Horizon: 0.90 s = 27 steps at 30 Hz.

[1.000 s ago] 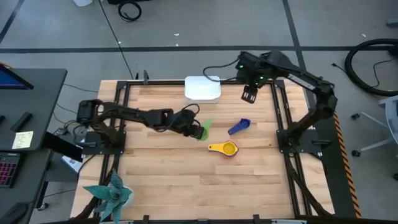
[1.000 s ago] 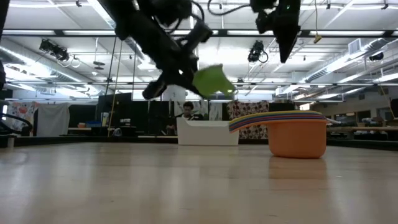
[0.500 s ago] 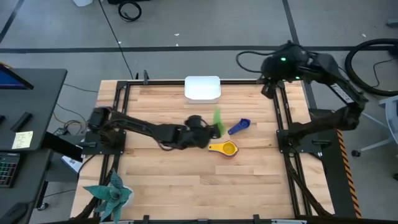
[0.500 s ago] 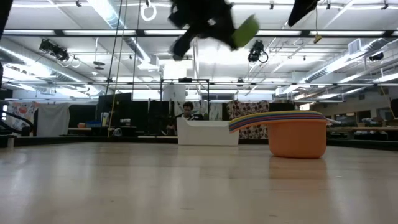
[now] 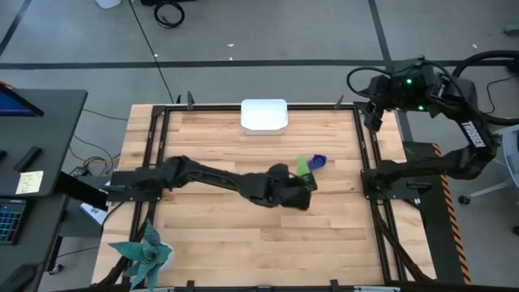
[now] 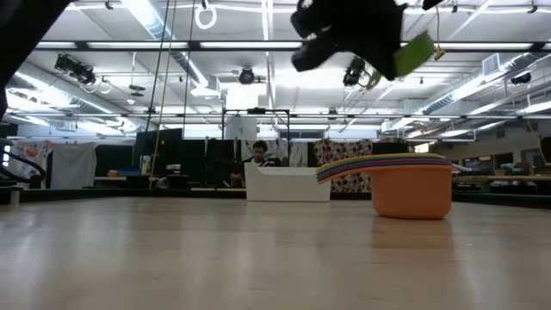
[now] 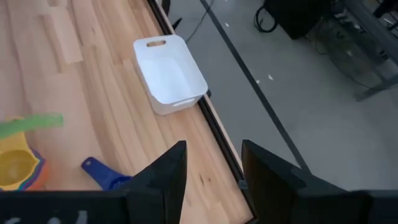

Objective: Nest measuring cups in basket
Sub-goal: Stack the green measuring cup on top of the yellow measuring cup

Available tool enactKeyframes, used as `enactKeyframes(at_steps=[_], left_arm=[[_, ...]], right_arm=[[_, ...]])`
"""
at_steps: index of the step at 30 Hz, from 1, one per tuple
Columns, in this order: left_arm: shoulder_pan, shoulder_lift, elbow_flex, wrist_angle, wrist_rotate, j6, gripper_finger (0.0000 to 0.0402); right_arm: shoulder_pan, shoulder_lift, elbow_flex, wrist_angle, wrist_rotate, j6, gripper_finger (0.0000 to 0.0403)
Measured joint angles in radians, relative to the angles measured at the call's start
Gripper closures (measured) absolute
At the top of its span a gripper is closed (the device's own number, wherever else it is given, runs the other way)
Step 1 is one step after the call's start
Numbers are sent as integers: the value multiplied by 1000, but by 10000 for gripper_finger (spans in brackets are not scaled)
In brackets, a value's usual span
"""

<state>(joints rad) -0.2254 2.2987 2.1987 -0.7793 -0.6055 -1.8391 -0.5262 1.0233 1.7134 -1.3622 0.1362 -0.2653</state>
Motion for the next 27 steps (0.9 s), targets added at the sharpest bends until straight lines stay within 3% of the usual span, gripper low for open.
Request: enactKeyframes(at_steps=[5, 11, 17, 22, 27], left_arm=[[-31, 82, 35, -85, 12, -184, 387], [-60, 125, 38, -57, 46, -316, 387], [-43, 152, 35, -93, 79, -320, 387], [-4, 152, 36, -94, 89, -235, 387], [41, 152, 36, -70, 201, -146, 387]], right_arm=[[3, -14, 0, -1, -11, 0, 245], [42, -20, 0, -3, -50, 0, 245], [85, -24, 0, -9, -85, -4, 245], [95, -29, 0, -18, -86, -24, 245], [95, -27, 0, -23, -86, -26, 245]])
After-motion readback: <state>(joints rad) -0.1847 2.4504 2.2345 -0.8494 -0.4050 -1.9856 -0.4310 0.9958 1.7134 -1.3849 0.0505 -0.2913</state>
